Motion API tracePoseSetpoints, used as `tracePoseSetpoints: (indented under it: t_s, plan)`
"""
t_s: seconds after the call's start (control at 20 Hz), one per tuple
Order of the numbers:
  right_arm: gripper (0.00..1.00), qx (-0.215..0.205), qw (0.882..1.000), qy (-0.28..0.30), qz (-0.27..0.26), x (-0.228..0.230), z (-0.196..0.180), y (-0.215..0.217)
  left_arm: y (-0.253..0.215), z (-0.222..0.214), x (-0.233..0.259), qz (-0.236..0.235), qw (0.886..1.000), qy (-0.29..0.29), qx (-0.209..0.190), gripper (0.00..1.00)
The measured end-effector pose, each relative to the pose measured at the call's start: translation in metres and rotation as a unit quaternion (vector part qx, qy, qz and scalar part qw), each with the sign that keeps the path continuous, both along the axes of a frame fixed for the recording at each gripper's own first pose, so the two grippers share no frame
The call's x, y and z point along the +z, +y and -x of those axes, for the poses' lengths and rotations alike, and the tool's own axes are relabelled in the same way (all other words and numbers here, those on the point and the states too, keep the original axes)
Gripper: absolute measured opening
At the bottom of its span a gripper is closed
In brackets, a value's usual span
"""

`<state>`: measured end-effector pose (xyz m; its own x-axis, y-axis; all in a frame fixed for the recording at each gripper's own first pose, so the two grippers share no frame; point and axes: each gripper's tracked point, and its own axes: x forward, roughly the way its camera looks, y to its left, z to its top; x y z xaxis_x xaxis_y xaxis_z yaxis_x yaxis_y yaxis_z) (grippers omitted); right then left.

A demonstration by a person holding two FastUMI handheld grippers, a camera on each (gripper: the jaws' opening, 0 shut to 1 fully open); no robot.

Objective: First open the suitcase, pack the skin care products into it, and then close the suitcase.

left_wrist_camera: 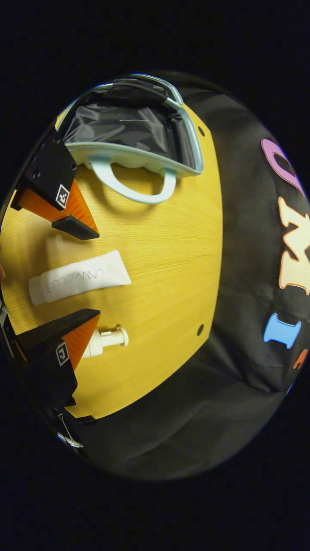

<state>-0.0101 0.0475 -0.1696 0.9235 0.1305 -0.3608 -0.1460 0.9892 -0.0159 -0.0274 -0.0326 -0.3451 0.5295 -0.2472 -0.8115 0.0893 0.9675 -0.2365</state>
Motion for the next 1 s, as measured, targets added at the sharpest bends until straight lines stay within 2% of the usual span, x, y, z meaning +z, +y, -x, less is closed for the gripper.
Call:
tracePoseSetpoints:
  t_s: [0.15, 0.2, 0.25, 0.5, 0.7, 1.0]
  plan:
    - [0.99, 0.000, 1.000, 0.010, 0.004, -0.007, 0.004, -0.004, -0.003, 0.008, -0.020, 0.006, 1.000, 0.022, 0.010, 0.94]
    - [0.99, 0.000, 1.000, 0.014, 0.004, -0.009, 0.005, -0.004, -0.002, 0.010, -0.026, 0.003, 1.000, 0.027, 0.015, 0.81]
    - [0.99, 0.001, 1.000, 0.019, 0.005, -0.012, 0.006, -0.005, -0.004, 0.002, -0.021, 0.011, 1.000, 0.000, 0.015, 0.72]
    - [0.99, 0.012, 0.999, 0.040, 0.002, -0.031, 0.007, 0.006, -0.010, 0.006, -0.027, 0.027, 0.999, 0.019, 0.013, 0.19]
    - [1.00, 0.013, 0.994, 0.101, -0.027, -0.073, 0.011, 0.020, -0.010, 0.005, -0.025, 0.044, 0.999, 0.018, 0.003, 0.05]
    - [0.99, 0.015, 0.977, 0.211, -0.025, -0.159, 0.022, 0.039, -0.010, 0.005, -0.025, 0.052, 0.998, 0.019, 0.000, 0.04]
